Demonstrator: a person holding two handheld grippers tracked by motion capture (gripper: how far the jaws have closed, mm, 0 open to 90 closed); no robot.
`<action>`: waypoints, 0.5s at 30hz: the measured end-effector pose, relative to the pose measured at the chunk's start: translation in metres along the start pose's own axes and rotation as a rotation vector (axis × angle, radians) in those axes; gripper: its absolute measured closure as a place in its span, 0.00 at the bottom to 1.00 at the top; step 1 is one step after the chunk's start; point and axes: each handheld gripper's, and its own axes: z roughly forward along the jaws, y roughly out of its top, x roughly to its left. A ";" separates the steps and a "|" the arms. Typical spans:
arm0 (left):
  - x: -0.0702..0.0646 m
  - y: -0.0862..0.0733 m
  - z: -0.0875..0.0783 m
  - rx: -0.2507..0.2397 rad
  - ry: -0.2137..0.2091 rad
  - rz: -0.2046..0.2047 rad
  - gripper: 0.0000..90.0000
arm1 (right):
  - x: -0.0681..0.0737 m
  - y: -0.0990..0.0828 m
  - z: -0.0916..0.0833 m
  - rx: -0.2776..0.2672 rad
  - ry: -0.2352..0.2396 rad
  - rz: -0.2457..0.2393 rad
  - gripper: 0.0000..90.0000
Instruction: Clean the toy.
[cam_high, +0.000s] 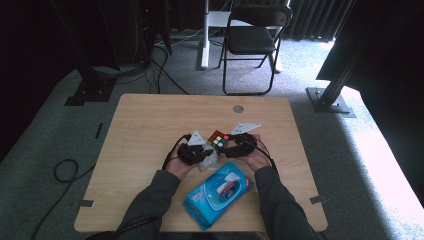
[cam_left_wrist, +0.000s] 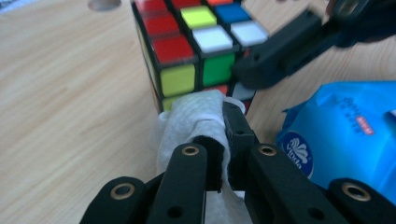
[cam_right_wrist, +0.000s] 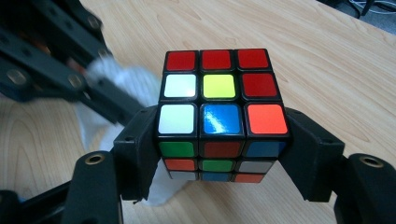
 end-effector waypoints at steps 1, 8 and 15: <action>0.000 -0.001 0.002 0.007 -0.003 0.003 0.98 | 0.000 0.000 0.000 -0.002 0.000 0.001 0.38; -0.002 0.001 0.007 0.018 -0.009 0.010 0.98 | -0.001 -0.001 0.000 0.002 -0.008 0.006 0.38; -0.006 0.006 0.003 0.004 -0.009 0.029 0.97 | -0.001 -0.001 0.000 0.004 -0.006 0.011 0.38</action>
